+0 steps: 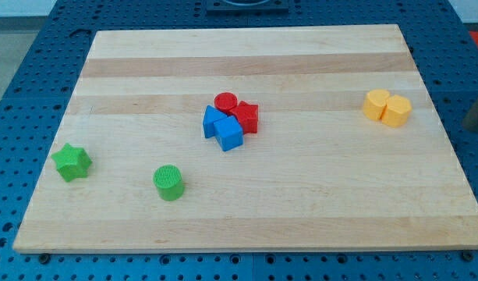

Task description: Separate the yellow heart from the yellow hexagon

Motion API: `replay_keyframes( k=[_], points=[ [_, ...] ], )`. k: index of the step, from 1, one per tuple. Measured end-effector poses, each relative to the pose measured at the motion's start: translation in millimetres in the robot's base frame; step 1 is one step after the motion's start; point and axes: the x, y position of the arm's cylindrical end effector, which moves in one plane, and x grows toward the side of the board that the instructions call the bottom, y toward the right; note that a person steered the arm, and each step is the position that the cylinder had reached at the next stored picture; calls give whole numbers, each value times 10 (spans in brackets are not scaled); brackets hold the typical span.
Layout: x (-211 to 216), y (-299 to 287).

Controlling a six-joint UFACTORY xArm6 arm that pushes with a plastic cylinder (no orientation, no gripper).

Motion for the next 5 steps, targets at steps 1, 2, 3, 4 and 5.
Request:
replay_keyframes(
  k=[1, 2, 3, 4, 5],
  points=[
    [-293, -119],
    [-85, -627],
    [290, -1105],
    [508, -1296],
    [533, -883]
  ],
)
